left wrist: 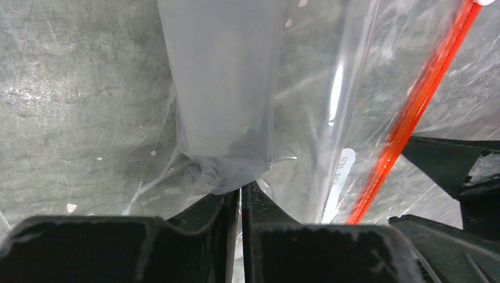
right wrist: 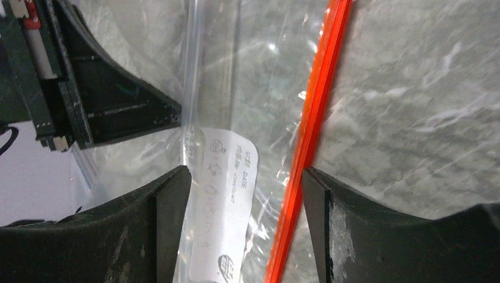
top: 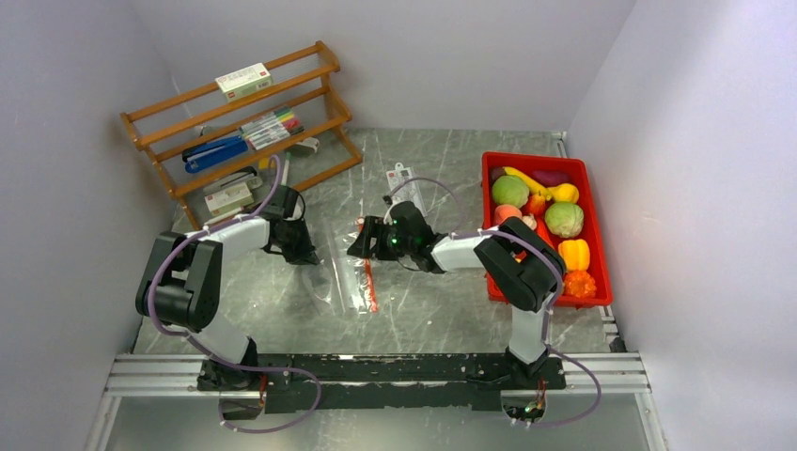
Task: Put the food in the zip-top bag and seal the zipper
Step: Pick up the zipper food storage bag at the center of the board.
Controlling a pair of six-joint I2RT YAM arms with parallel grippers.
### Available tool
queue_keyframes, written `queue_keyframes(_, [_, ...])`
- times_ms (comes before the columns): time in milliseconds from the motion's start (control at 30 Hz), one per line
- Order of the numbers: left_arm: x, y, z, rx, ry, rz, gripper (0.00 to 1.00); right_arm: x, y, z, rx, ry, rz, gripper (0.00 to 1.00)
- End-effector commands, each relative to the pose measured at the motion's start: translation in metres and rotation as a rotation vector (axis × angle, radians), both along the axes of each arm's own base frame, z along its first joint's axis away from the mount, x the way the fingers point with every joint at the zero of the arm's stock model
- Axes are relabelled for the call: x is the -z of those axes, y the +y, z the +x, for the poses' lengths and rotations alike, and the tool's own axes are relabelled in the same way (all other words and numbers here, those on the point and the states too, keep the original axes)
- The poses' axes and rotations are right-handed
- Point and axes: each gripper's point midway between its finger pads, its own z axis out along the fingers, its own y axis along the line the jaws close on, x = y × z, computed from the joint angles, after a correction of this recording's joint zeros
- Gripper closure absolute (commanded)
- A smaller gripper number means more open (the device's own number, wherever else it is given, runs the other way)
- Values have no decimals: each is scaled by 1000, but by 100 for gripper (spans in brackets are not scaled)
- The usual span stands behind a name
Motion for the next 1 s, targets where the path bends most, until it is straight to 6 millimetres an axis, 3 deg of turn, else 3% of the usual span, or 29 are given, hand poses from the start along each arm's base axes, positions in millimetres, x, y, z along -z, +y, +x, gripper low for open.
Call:
queue_keyframes(0, [21,8,-24,25,86,65,93,-11,9,-14,-47,9,115,31])
queue_keyframes(300, [22,9,-26,26,86,71,93,-22,13,-16,-66,9,215,34])
queue_keyframes(700, [17,5,-24,20,88,58,90,23,-5,-2,8,47,8,46])
queue_keyframes(867, [17,5,-26,30,99,66,90,25,-1,-4,-21,46,31,62])
queue_keyframes(967, [12,6,-24,20,93,72,86,22,-1,-4,-33,39,47,79])
